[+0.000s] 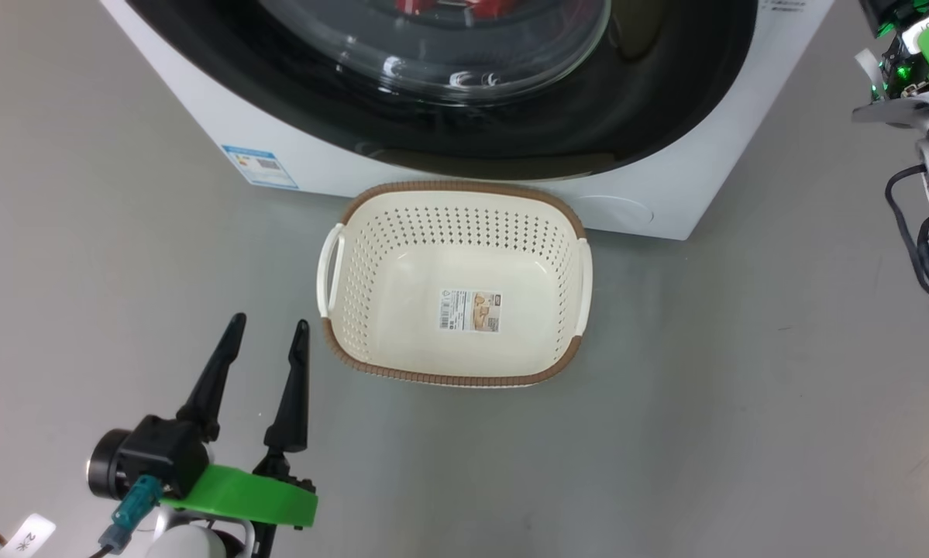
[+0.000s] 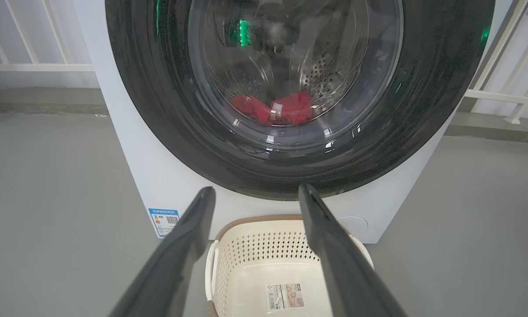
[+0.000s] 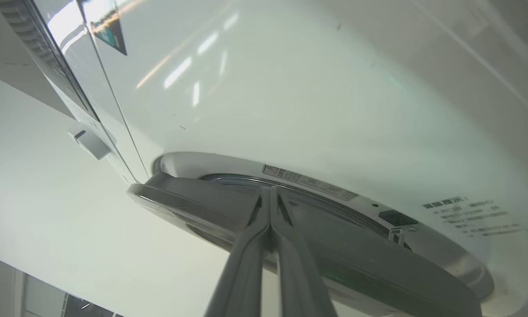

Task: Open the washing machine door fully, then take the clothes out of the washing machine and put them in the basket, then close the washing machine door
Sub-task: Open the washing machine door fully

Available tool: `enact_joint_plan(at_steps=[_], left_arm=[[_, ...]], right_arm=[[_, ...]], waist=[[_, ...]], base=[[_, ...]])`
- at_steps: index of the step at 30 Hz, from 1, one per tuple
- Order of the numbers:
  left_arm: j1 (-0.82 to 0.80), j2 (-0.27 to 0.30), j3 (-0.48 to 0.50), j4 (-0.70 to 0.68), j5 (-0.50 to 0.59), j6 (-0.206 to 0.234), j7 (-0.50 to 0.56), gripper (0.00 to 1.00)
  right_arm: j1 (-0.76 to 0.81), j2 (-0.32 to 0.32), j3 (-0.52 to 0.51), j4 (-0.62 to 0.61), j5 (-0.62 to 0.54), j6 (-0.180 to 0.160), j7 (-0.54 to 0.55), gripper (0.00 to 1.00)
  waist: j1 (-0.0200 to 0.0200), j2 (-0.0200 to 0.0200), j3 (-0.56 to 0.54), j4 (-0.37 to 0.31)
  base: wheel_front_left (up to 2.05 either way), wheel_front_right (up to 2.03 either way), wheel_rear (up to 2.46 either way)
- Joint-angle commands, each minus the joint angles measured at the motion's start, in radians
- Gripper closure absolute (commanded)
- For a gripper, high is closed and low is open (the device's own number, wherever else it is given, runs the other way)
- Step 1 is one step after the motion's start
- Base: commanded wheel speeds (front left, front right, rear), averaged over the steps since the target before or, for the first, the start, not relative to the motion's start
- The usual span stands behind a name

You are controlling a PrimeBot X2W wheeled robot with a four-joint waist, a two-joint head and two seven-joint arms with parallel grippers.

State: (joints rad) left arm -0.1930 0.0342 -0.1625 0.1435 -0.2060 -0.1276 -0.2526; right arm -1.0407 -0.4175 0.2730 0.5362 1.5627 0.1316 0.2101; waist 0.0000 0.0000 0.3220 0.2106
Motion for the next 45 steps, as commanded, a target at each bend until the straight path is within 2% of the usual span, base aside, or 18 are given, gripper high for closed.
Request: enact_joint_plan(at_steps=[1,5,11,17,24,32,45], left_arm=[[-0.023,0.016,0.026,-0.020,-0.005,-0.003,-0.009,0.00],[-0.027,0.016,0.019,-0.020,-0.007,-0.003,-0.009,0.00],[-0.036,0.016,0.008,-0.023,-0.013,-0.003,-0.009,0.00],[-0.049,0.016,0.001,-0.025,-0.018,-0.003,-0.009,0.00],[-0.058,0.016,-0.005,-0.026,-0.021,-0.003,-0.009,0.00],[-0.061,0.016,-0.008,-0.020,-0.023,-0.003,-0.009,0.00],[-0.032,0.016,0.000,-0.006,-0.014,-0.003,-0.009,0.00]], right_arm=[[-0.027,-0.005,0.003,-0.005,0.033,-0.001,0.057,1.00],[-0.062,-0.008,-0.008,0.057,0.097,-0.001,0.175,1.00],[-0.117,-0.004,-0.013,0.123,0.133,-0.001,0.271,1.00],[-0.179,0.013,-0.004,0.218,0.147,-0.001,0.339,1.00],[-0.226,0.029,0.006,0.273,0.143,-0.001,0.381,1.00],[-0.218,0.044,0.023,0.270,0.133,-0.001,0.433,1.00],[-0.066,0.070,0.055,0.165,0.109,-0.001,0.493,1.00]], waist=[[0.0000,0.0000,0.012,0.010],[0.0000,0.0000,0.023,0.016],[0.0000,0.0000,0.046,0.022],[0.0000,0.0000,0.070,0.028],[0.0000,0.0000,0.082,0.033],[0.0000,0.0000,0.069,0.033],[0.0000,0.0000,0.009,0.021]], base=[[0.00,0.00,0.00],[0.00,0.00,0.00],[0.00,0.00,0.00],[0.00,0.00,0.00],[0.00,0.00,0.00],[0.00,0.00,0.00],[0.00,0.00,0.00]])
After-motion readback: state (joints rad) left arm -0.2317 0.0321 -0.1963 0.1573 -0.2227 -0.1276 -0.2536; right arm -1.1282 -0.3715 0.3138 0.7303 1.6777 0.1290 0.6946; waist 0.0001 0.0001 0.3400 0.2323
